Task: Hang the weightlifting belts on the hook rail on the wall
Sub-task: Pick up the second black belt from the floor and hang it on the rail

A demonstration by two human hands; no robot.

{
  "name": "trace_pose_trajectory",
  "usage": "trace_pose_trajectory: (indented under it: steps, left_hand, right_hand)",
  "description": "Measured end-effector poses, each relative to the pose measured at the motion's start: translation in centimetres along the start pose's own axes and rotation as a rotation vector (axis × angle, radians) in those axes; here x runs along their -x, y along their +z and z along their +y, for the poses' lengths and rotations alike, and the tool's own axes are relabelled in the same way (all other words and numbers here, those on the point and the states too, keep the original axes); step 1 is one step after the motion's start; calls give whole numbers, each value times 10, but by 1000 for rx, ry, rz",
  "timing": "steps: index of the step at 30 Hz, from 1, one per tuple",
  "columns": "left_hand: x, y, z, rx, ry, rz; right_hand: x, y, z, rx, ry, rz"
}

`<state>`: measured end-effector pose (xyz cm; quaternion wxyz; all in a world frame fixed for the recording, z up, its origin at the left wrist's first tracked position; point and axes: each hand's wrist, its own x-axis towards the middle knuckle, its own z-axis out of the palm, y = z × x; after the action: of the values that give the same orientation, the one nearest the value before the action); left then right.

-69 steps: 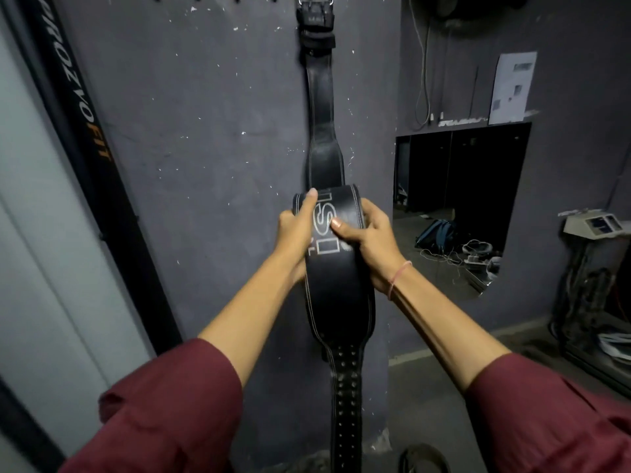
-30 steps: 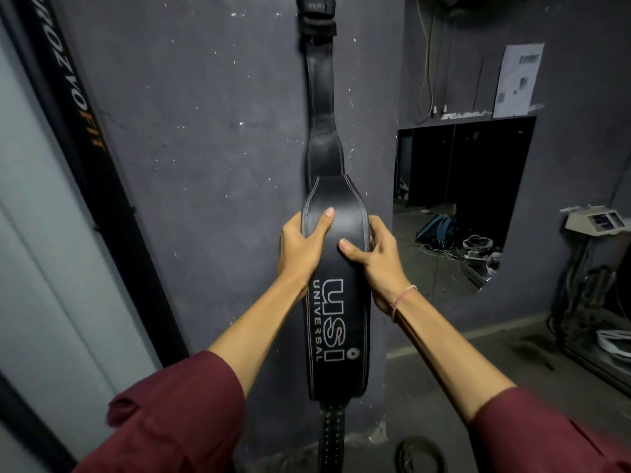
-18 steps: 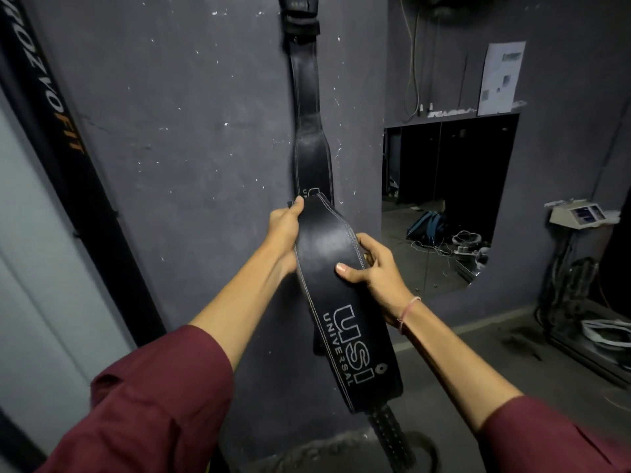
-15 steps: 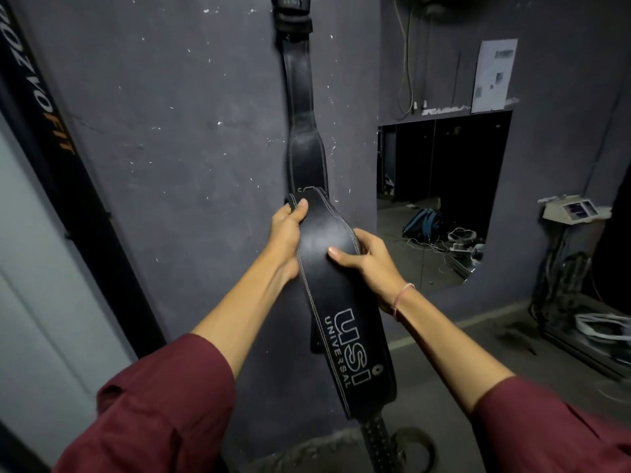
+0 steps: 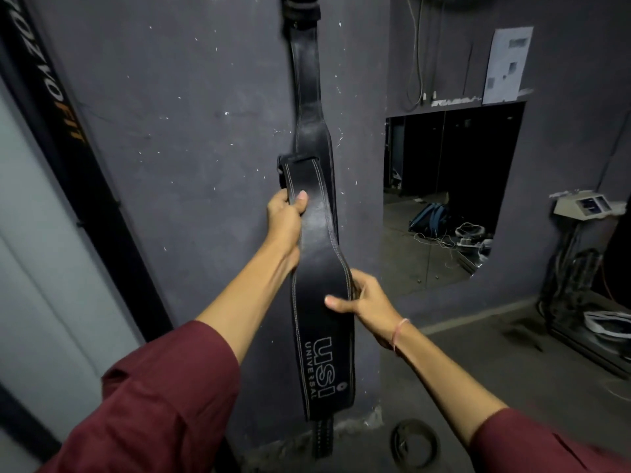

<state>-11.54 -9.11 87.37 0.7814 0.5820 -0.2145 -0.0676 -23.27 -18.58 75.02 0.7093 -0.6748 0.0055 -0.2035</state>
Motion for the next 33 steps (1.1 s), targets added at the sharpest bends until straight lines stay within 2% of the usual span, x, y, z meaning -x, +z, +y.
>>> trace_pose_trajectory:
  steps: [2,4,7,12,15,22,25,30,33]
  left_hand:
    - [3,-2,-1,-26,92,-12]
    - [5,-4,1,-67,177,-30]
    - [1,-2,12,-62,263,-8]
    - [6,4,19,-19,313,-27]
    - [15,6,6,-18,335,-47]
    - [12,2,-8,-32,312,22]
    - [11,7,4,-25,344,19]
    - [7,13,14,-26,371,13]
    - [16,12,3,-170,373,-34]
  right_hand:
    - [12,0,27,2,91,-26]
    - [11,1,34,18,96,-16]
    - [-9,6,5,51,29,7]
    - [-39,21,-63,-23,-197,78]
    - [-38,28,-68,-31,-222,87]
    - [5,5,1,82,-3,53]
    - [-7,10,-20,94,-55,58]
    - [-50,27,-98,136,-286,165]
    - [-77,35,-131,74,-308,255]
